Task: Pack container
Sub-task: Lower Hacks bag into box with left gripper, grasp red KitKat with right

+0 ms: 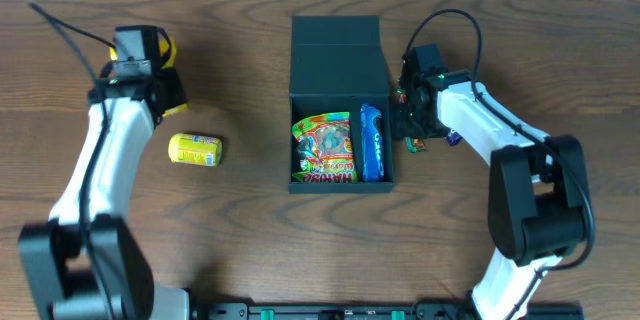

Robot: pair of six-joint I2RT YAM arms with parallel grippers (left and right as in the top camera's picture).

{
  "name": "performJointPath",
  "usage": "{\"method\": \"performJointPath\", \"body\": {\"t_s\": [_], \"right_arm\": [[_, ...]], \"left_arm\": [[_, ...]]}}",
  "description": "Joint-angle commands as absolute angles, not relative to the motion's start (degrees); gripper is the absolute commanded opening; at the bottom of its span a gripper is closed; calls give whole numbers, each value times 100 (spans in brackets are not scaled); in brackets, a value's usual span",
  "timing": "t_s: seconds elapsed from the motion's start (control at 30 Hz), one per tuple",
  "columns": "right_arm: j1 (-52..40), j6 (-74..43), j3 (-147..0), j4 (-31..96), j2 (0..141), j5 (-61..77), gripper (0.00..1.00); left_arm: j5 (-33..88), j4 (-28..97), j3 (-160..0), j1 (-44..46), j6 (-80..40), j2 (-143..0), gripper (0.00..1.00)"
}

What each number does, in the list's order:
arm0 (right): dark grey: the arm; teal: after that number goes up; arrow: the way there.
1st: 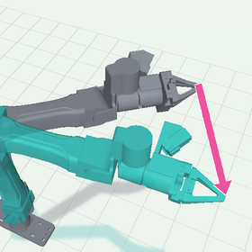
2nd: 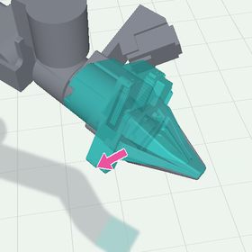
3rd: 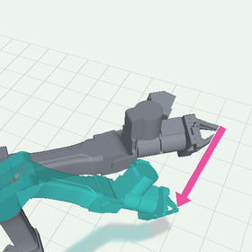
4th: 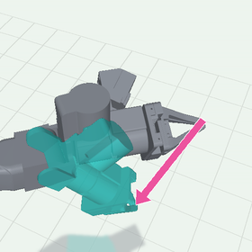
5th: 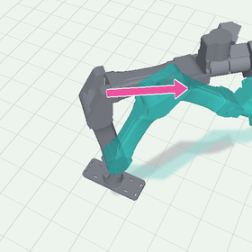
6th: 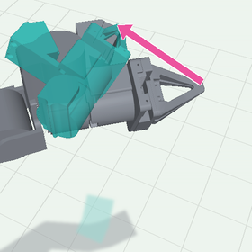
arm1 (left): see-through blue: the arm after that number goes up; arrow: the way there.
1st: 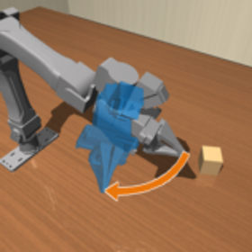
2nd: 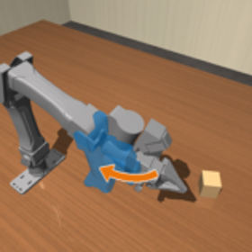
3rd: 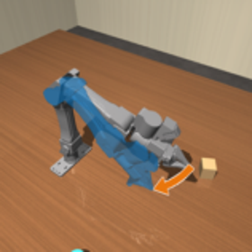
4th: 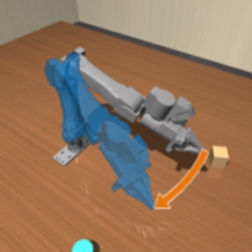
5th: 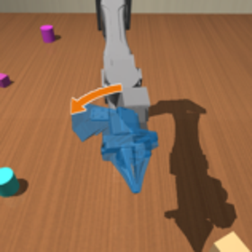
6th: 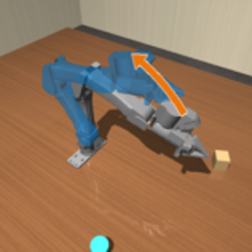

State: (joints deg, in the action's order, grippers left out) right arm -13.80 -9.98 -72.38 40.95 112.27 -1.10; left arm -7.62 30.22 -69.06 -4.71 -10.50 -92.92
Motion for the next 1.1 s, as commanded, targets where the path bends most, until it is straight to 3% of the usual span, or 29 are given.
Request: {"method": "performJointPath", "body": {"t_s": [0.0,0.1,0.17,0.27,0.4,0.67,1.07], "right_arm": [[-1347,-939,-7290,3999,11465,-128,53],[-1347,-1031,-7290,3935,11583,-130,37],[-1347,-1074,-7293,3920,11583,-123,35],[-1345,-1140,-7328,3966,11572,-106,20],[-1343,-1221,-7437,4130,11480,-56,12],[-1245,-1221,-7920,4853,10739,-45,8],[-1111,-1326,-8058,5561,8639,-40,13]], "left_arm": [[-681,3190,-7032,-416,-1063,-8829,6],[-484,3430,-7032,-137,-1022,-8451,6],[-486,3559,-7032,183,-1020,-8250,6],[-486,3671,-7032,823,-893,-8020,6],[-484,3758,-7028,1747,-1028,-7948,6],[-397,3723,-7019,2945,-1699,-8193,6],[-303,3599,-7019,4187,-3656,-9201,6]]}}
